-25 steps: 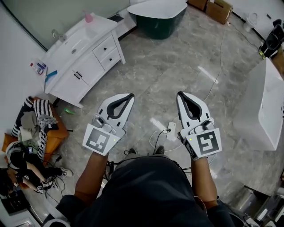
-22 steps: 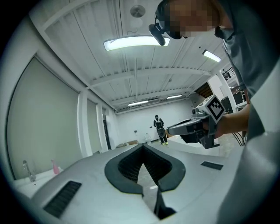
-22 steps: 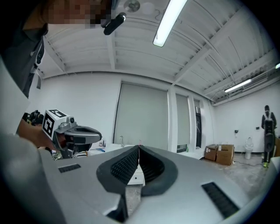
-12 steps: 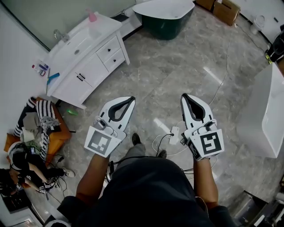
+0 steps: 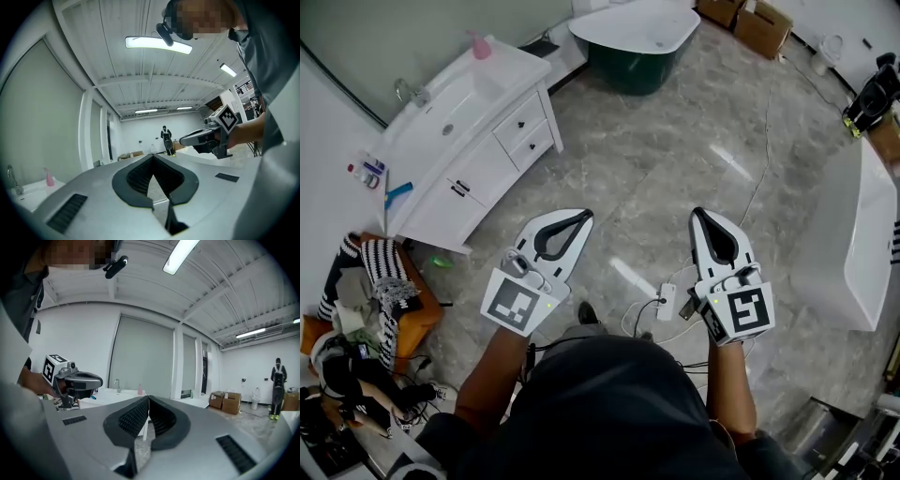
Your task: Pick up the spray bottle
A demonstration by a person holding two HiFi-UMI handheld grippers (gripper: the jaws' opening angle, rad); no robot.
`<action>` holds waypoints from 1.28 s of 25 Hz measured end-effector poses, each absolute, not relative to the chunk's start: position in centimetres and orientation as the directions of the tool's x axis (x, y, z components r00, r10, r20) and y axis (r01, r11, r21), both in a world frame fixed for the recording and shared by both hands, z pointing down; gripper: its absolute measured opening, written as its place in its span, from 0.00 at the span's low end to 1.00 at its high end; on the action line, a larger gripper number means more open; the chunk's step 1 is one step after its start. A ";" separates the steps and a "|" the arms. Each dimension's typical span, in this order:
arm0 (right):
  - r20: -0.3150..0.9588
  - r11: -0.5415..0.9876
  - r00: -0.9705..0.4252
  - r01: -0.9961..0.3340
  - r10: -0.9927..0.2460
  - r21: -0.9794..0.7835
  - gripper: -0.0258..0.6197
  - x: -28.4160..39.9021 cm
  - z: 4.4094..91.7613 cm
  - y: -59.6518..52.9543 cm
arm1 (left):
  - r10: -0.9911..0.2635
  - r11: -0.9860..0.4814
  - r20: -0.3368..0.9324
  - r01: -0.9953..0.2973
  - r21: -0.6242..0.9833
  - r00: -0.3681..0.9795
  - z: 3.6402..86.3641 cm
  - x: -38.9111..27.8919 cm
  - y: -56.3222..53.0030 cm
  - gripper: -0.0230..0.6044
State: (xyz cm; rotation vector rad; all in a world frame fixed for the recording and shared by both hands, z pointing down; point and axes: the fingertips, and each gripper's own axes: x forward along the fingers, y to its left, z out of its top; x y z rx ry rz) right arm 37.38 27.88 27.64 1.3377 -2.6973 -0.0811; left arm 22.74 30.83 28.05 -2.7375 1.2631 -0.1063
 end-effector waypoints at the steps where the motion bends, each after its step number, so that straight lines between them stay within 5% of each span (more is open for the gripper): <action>1: 0.094 0.601 -0.594 -0.792 -0.799 0.111 0.05 36.8 27.6 27.4 | -0.760 -0.645 0.011 -0.751 -0.139 0.650 28.2 22.0 30.3 0.04; 11: 0.137 0.601 -0.586 -0.787 -0.798 0.136 0.05 34.1 27.7 23.8 | -0.759 -0.646 -0.018 -0.757 -0.101 0.650 28.7 19.2 26.3 0.04; 32: 0.099 0.685 -0.679 -0.726 -0.728 0.054 0.05 40.2 28.6 4.0 | -0.808 -0.588 0.068 -0.792 -0.164 0.585 28.7 26.7 8.8 0.04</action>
